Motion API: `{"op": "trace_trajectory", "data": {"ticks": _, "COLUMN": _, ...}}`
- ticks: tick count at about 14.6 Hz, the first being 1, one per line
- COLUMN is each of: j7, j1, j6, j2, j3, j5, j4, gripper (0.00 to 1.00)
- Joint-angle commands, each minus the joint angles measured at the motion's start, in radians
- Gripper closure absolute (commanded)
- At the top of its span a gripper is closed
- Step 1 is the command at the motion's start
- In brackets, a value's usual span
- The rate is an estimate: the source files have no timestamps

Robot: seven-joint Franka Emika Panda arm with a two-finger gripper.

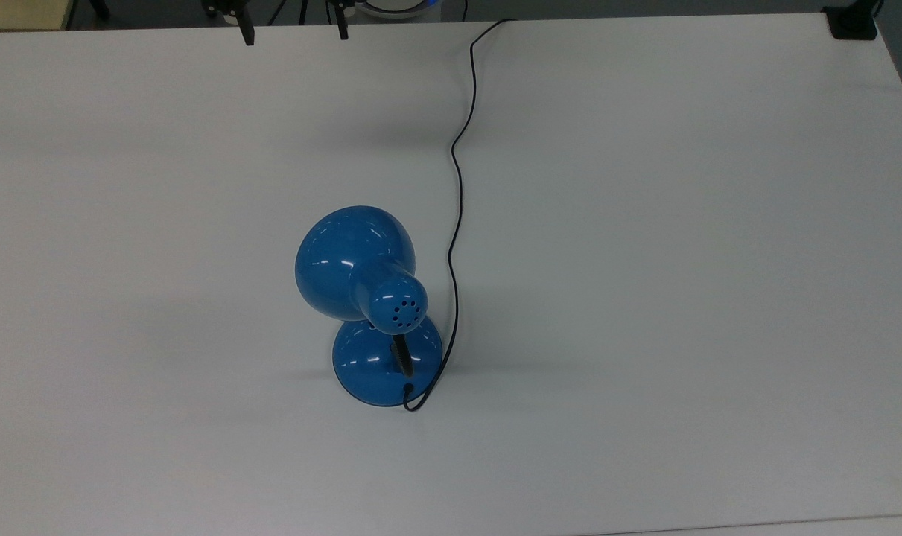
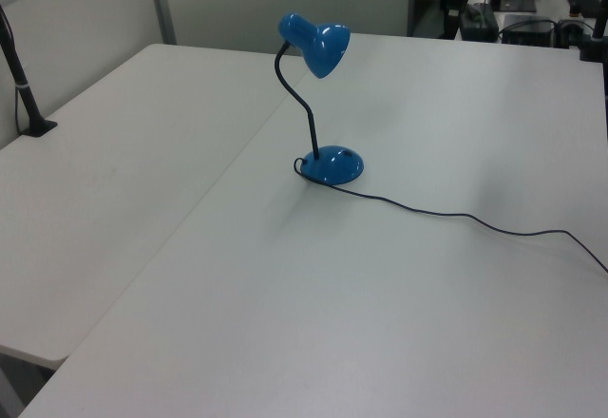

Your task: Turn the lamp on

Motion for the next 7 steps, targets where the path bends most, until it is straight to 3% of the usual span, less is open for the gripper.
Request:
{"op": "trace_trajectory", "data": {"ticks": 1, "j7": 0.022, "j1": 0.012, "j6": -0.024, "j2": 0.002, "j3": 0.000, "j5": -0.016, "j4": 0.013, "gripper": 0.00}}
{"op": "trace_trajectory", "data": {"ticks": 5, "j7": 0.011, "j1": 0.010, "j6": -0.027, "j2": 0.002, "j3": -0.003, "j5": -0.016, "j4": 0.013, "gripper": 0.00}}
{"op": "trace_trajectory", "data": {"ticks": 7, "j7": -0.067, "j1": 0.009, "j6": -0.042, "j2": 0.008, "j3": -0.005, "j5": -0.017, "j4": 0.007, "gripper": 0.00}}
